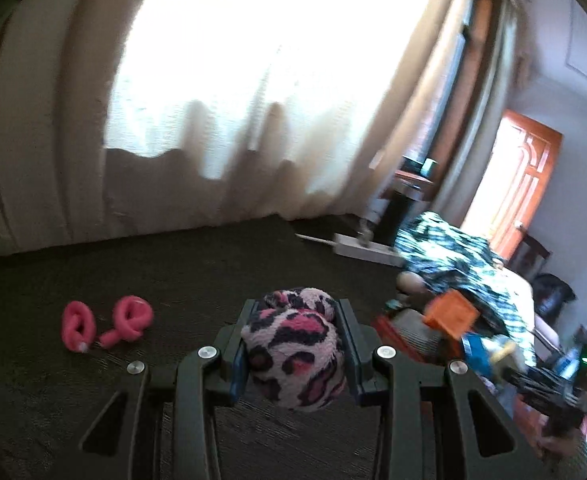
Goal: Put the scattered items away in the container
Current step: 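Carry the medicine box toward the red box with the right gripper while the left carries the plush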
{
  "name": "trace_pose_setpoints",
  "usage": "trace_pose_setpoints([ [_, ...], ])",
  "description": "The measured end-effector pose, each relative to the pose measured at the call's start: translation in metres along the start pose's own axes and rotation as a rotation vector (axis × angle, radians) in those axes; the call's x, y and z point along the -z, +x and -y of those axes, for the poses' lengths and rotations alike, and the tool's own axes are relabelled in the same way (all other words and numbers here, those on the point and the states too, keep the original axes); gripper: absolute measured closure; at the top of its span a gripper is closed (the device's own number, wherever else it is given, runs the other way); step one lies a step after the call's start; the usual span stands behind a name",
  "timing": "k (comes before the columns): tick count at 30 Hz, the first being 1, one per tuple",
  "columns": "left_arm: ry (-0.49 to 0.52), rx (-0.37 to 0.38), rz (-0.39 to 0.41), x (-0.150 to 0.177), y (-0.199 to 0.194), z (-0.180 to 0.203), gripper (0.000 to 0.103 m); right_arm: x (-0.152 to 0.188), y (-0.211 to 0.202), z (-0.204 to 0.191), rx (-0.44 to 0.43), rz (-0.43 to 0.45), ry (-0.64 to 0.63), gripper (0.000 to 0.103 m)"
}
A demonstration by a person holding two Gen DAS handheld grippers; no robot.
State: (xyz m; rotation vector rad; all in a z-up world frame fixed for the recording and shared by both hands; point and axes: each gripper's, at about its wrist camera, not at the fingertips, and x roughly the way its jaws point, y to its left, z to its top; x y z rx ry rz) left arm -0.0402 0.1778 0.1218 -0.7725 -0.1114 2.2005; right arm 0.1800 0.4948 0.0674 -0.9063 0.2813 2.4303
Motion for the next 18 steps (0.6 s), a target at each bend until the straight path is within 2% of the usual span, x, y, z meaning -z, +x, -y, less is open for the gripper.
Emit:
trace_pose_setpoints([
  [7, 0.037, 0.040, -0.005, 0.003, -0.013, 0.031, 0.063, 0.008, 0.013, 0.000, -0.005, -0.024, -0.045, 0.050],
  [12, 0.031, 0.110, -0.042, 0.006, -0.005, 0.052, 0.063, 0.010, 0.009, 0.008, -0.029, -0.016, -0.048, 0.047],
  [14, 0.039, 0.137, -0.062, 0.010, 0.001, 0.064, 0.063, 0.010, 0.005, 0.013, -0.054, -0.006, -0.033, 0.042],
  [16, 0.057, 0.165, -0.087, 0.015, 0.007, 0.079, 0.063, 0.011, -0.003, 0.018, -0.074, 0.021, -0.012, 0.029],
  [18, 0.076, 0.199, -0.113, 0.020, 0.012, 0.096, 0.063, 0.011, -0.013, 0.022, -0.088, 0.055, 0.005, 0.028],
])
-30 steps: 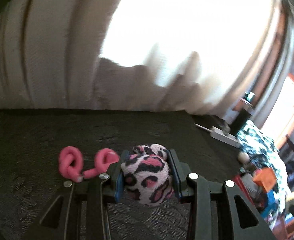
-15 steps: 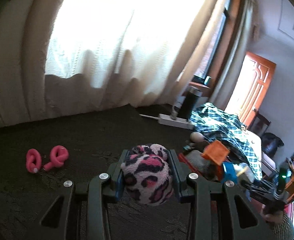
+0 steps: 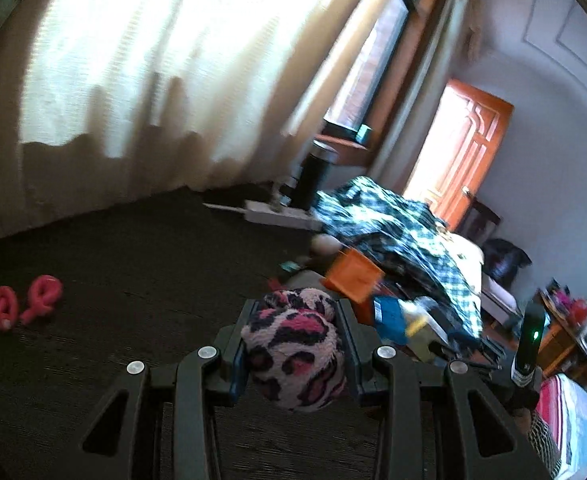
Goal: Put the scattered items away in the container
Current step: 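Carry the medicine box toward the red box with the right gripper while the left carries the plush, then release the medicine box and leopard plush into the red box from both grippers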
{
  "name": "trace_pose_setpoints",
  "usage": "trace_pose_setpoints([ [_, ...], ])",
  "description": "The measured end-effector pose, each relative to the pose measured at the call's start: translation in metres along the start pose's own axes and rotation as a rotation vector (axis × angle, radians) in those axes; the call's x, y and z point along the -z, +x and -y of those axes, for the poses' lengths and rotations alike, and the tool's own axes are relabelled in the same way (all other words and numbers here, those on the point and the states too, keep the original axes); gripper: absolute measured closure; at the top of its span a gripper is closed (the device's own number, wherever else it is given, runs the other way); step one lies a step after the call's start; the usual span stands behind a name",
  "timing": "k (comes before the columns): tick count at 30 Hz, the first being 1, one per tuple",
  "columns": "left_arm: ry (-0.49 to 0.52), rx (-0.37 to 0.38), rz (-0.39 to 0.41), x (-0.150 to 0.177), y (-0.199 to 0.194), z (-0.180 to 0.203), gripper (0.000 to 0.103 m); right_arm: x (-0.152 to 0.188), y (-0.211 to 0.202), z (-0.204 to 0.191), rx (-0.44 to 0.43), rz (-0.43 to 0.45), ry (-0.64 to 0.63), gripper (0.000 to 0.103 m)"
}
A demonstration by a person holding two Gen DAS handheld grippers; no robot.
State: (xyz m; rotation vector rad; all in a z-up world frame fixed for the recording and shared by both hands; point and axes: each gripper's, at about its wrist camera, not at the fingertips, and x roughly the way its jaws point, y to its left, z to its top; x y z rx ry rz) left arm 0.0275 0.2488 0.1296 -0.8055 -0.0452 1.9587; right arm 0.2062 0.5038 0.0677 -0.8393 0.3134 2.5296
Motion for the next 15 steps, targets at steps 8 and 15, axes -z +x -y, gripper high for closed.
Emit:
trace_pose_setpoints([
  [8, 0.058, 0.164, -0.108, 0.011, 0.035, 0.065, 0.063, -0.001, -0.019, 0.023, -0.033, 0.080, 0.102, 0.026],
  [15, 0.096, 0.217, -0.220, 0.024, 0.077, 0.109, 0.063, 0.007, -0.021, 0.050, -0.033, 0.096, 0.177, 0.026],
])
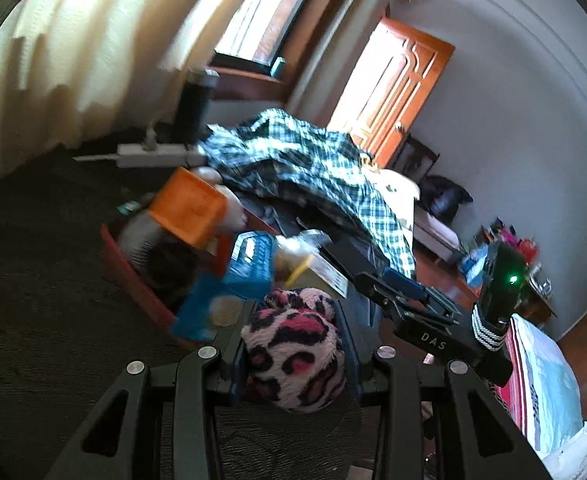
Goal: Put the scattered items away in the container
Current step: 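Release the medicine box and leopard plush into the red box from both grippers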
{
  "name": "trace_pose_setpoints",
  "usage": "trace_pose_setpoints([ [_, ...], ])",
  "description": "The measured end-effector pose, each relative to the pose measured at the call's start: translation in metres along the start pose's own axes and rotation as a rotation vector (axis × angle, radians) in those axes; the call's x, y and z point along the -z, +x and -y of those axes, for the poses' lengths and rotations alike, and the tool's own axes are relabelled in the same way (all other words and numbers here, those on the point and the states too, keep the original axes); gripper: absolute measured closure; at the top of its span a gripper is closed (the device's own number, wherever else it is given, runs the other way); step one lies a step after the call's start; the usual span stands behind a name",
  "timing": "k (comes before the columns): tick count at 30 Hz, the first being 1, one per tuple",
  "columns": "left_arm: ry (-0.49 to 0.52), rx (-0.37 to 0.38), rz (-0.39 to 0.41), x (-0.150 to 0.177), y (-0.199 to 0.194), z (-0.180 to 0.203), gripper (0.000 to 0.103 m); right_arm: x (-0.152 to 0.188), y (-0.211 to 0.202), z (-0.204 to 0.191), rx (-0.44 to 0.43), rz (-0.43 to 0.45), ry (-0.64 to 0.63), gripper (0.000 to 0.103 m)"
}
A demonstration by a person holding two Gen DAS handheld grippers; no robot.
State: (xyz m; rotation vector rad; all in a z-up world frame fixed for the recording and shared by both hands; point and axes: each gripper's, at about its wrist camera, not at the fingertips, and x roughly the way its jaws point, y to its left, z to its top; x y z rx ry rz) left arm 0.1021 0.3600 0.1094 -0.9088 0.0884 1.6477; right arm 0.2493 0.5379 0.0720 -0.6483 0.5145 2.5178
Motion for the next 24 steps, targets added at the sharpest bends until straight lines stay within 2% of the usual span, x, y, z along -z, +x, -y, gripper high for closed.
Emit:
trace_pose_setpoints([
  [7, 0.033, -0.010, -0.090, 0.002, 0.047, 0.016, 0.063, 0.003, -0.004, 0.010, -0.005, 0.009, 0.004, 0.026],
  [15, 0.091, -0.076, -0.110, 0.003, 0.073, 0.015, 0.063, 0.007, -0.003, 0.014, -0.028, 0.008, 0.015, 0.026],
  [20, 0.112, -0.086, -0.131, 0.005, 0.081, 0.003, 0.061, 0.009, -0.001, 0.009, -0.040, 0.004, 0.009, 0.026],
  [24, 0.078, -0.060, -0.104, 0.003, 0.069, -0.004, 0.029, 0.009, -0.005, -0.001, -0.039, 0.015, -0.015, 0.026],
])
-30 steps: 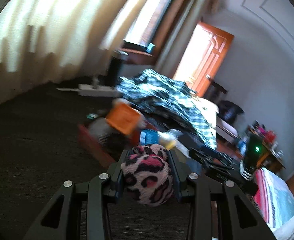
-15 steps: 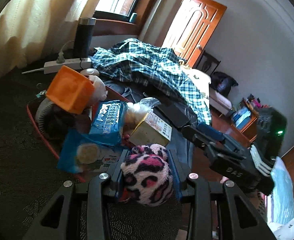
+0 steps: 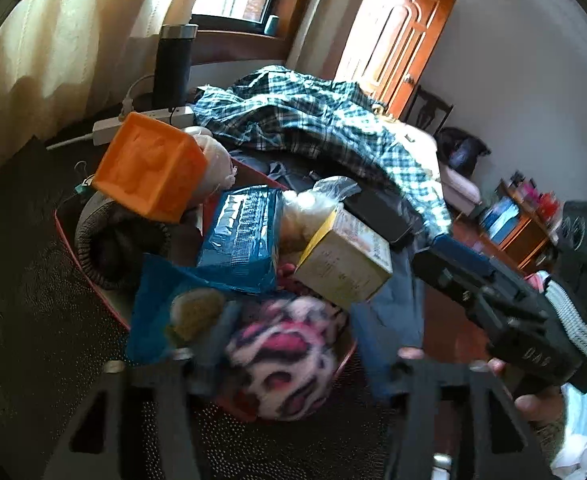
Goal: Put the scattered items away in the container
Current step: 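Release the medicine box and leopard plush into the red box from both grippers, then move both grippers back to the pink knotted foam toy on the rug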
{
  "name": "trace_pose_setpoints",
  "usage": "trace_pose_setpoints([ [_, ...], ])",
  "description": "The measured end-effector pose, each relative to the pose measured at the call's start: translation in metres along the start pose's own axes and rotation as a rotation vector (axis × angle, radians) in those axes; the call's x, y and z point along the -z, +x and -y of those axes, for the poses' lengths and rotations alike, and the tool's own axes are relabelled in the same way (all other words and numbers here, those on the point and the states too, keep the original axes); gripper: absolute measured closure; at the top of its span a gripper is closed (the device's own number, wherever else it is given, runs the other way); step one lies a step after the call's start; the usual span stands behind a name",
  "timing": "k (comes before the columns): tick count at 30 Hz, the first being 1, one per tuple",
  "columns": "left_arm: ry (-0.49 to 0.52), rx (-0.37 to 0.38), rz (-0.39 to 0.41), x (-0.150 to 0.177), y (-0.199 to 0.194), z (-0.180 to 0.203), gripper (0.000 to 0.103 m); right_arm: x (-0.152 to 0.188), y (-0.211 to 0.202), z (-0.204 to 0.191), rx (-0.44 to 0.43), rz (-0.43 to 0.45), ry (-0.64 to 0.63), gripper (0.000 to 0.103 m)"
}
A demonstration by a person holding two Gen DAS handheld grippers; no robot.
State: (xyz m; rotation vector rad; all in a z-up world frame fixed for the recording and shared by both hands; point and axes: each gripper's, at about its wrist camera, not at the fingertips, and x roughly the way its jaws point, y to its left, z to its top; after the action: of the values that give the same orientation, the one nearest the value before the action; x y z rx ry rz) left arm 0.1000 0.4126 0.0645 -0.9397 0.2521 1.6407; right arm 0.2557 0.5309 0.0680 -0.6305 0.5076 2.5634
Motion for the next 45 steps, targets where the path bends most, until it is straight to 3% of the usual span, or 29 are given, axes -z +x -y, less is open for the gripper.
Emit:
trace_pose_setpoints([
  [1, -0.003, 0.011, 0.016, 0.000, -0.006, -0.001, 0.020, 0.000, -0.001, -0.003, 0.000, 0.004, -0.010, 0.026],
  [2, -0.003, 0.018, 0.037, -0.001, -0.013, -0.001, 0.018, 0.000, -0.003, -0.008, 0.000, 0.009, -0.023, 0.026],
  [12, -0.072, -0.020, 0.166, -0.004, -0.078, -0.033, 0.017, 0.006, 0.004, -0.060, -0.037, -0.018, -0.158, 0.026],
  [24, -0.228, -0.139, 0.207, 0.022, -0.123, -0.096, 0.017, 0.024, 0.038, -0.111, 0.183, -0.054, -0.403, 0.024],
  [30, -0.326, -0.205, 0.231, 0.038, -0.144, -0.137, 0.017, 0.021, 0.040, -0.110, 0.213, -0.072, -0.418, 0.023],
  [33, -0.397, -0.298, 0.269, 0.049, -0.163, -0.164, 0.017, 0.014, 0.026, -0.114, 0.195, -0.026, -0.405, 0.023],
  [39, -0.516, -0.510, 0.370, 0.067, -0.209, -0.226, 0.017, -0.001, 0.000, -0.152, 0.075, 0.089, -0.402, 0.023],
  [45, -0.711, -0.630, 0.380, 0.101, -0.241, -0.314, 0.017, 0.003, 0.016, -0.207, -0.076, 0.047, -0.469, 0.023],
])
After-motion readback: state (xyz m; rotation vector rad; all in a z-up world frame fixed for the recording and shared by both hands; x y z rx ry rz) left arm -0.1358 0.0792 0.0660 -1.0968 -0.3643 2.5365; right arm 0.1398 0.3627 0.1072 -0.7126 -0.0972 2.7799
